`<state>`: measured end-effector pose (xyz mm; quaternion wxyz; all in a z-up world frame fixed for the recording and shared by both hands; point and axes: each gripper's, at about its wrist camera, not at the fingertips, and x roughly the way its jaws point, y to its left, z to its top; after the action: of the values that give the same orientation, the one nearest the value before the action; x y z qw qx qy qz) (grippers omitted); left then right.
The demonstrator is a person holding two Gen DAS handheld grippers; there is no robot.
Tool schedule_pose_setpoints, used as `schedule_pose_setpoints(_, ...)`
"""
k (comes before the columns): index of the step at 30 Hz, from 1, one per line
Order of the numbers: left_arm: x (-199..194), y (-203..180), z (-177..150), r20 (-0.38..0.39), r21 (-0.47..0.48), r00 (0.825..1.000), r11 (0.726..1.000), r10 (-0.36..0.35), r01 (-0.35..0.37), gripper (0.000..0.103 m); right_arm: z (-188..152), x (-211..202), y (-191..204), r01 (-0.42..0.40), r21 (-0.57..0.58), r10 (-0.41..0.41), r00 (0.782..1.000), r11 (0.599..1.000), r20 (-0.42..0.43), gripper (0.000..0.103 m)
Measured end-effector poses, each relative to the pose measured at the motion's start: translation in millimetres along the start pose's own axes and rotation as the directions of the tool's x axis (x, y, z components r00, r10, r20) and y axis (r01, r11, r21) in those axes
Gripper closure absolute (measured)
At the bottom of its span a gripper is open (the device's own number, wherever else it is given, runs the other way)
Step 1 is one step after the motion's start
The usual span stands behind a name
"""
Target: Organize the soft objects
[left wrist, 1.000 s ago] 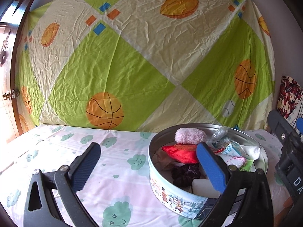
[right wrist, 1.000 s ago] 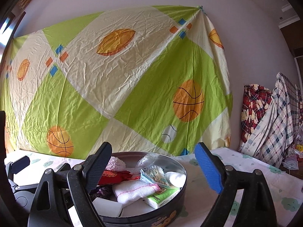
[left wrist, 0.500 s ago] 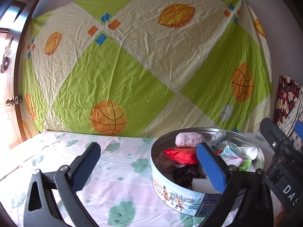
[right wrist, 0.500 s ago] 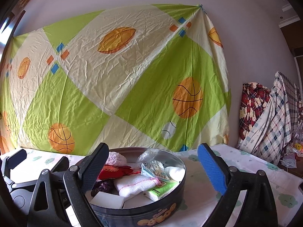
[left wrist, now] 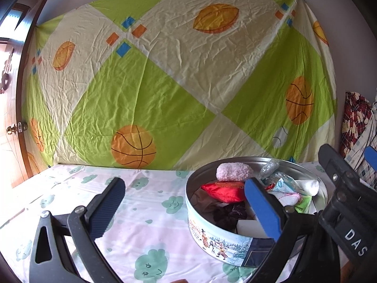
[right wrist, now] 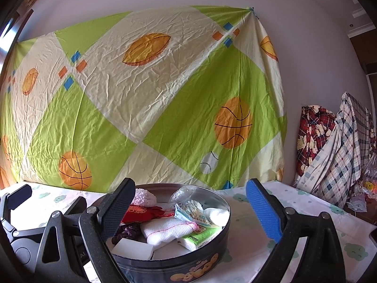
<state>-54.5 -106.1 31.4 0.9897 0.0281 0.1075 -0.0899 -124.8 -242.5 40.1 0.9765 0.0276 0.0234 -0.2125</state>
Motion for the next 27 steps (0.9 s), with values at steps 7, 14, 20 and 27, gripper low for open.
schedule_pose_setpoints(7,2.8,1.1,-1.1,-0.019,-0.012,1.0,1.0,-0.004,0.004,0.0,-0.5,0.4,-0.3,0.002,-0.003,-0.002,1.0,1.0,-0.005,0.006)
schedule_pose_setpoints(14,3.9,1.1,-2.0,-0.029,-0.018,1.0,1.0,-0.008,0.008,0.0,0.0,0.9,-0.2,0.001,-0.004,-0.001,1.0,1.0,-0.004,0.006)
schedule_pose_setpoints(20,4.4,-0.6,-2.4,-0.029,-0.014,1.0,1.0,-0.01,0.01,0.0,0.0,0.8,-0.2,0.001,-0.004,-0.001,1.0,1.0,-0.005,0.006)
schedule_pose_setpoints(27,4.9,1.4,-2.1,-0.034,-0.026,0.999,0.999,-0.024,0.023,0.0,-0.6,2.1,-1.3,0.007,-0.004,-0.007,1.0,1.0,-0.014,0.006)
